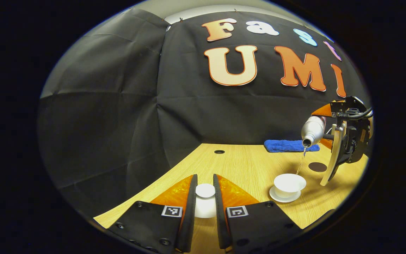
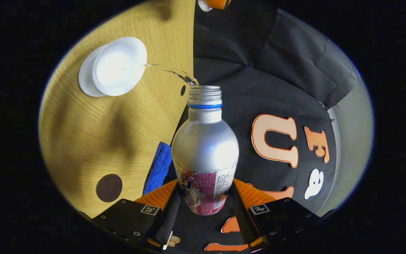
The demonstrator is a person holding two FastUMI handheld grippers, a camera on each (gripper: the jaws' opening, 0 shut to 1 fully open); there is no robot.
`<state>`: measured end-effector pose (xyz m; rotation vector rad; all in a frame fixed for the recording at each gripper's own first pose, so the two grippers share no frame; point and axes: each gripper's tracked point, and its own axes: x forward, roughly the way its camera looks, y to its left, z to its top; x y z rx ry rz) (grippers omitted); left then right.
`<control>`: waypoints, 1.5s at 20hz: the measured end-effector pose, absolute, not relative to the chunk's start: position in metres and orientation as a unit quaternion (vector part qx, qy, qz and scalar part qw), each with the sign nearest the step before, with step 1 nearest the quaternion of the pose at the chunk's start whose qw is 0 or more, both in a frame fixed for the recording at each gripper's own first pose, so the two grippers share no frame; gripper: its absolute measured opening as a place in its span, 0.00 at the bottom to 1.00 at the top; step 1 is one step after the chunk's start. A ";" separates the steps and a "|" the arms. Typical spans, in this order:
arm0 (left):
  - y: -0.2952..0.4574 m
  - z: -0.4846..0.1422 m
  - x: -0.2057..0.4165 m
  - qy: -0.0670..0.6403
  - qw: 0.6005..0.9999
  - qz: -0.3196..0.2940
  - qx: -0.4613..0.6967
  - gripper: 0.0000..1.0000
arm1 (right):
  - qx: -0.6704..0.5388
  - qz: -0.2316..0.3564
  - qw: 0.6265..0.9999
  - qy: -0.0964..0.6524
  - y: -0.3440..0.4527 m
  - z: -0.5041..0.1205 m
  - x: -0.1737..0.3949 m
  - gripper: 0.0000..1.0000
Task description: Open the teacup lid with one hand, grasp the water bottle and pour water into the teacup with the other hand; after pouring, place the water bottle on the coaster and then close the teacup lid.
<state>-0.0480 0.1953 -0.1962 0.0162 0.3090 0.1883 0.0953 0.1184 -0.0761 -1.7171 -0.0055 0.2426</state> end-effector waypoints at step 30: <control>0.188 -0.191 -0.049 0.149 0.985 0.089 0.015 0.32 | -0.814 0.044 0.573 -0.089 0.124 -0.029 0.117 0.77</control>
